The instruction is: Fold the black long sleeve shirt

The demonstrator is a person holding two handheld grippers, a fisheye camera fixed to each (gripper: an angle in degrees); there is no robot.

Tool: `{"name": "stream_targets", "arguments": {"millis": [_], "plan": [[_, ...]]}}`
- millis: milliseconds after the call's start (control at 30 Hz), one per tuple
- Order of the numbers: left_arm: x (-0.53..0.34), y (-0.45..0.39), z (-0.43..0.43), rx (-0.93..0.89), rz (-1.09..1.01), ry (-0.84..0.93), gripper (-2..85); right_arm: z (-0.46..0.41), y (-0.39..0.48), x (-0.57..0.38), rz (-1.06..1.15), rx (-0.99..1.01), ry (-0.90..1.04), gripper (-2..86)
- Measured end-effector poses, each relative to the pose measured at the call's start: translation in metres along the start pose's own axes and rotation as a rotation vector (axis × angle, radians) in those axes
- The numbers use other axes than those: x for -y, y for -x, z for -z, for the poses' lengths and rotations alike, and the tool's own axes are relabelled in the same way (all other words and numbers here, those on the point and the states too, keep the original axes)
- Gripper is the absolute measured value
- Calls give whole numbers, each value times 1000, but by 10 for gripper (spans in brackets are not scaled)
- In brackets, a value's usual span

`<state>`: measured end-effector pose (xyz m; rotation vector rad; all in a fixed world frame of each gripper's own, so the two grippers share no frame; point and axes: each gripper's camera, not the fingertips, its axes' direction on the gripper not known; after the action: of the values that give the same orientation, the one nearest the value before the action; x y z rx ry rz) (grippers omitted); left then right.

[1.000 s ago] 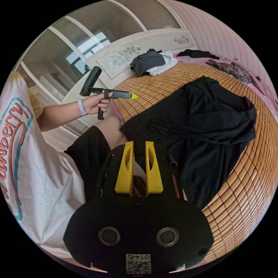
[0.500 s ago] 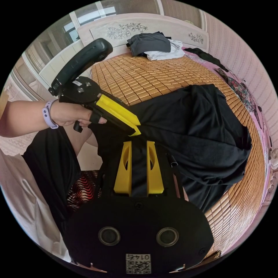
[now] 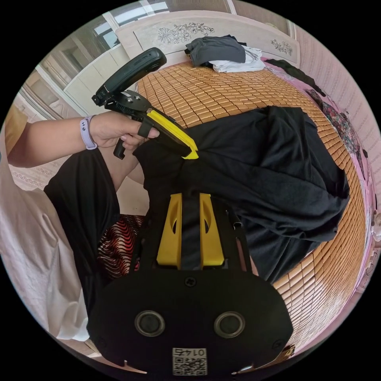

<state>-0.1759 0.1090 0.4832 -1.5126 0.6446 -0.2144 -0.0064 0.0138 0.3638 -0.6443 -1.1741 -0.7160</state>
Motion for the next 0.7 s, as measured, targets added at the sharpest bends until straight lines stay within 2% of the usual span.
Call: {"name": "stream_targets", "arguments": {"millis": [200,333,433,600,700], "plan": [[-7,-10,20,18,-71,50,1,-17,-35,8,-71,44,16,43],[-6,-17,49,-71,-116,31,-5,10,-61,-3,-112,104,-48,22],[3,-27,74,-155,-170,-42,-6,44,-87,-18,-175,163,-143,14],[28,-49,123,-292,-269,-223,-6,136,-136,-57,-322,202,-436,11],[38,-59,164,-346,-348,-340,-5,192,-143,-68,-292,188,-597,11]]}}
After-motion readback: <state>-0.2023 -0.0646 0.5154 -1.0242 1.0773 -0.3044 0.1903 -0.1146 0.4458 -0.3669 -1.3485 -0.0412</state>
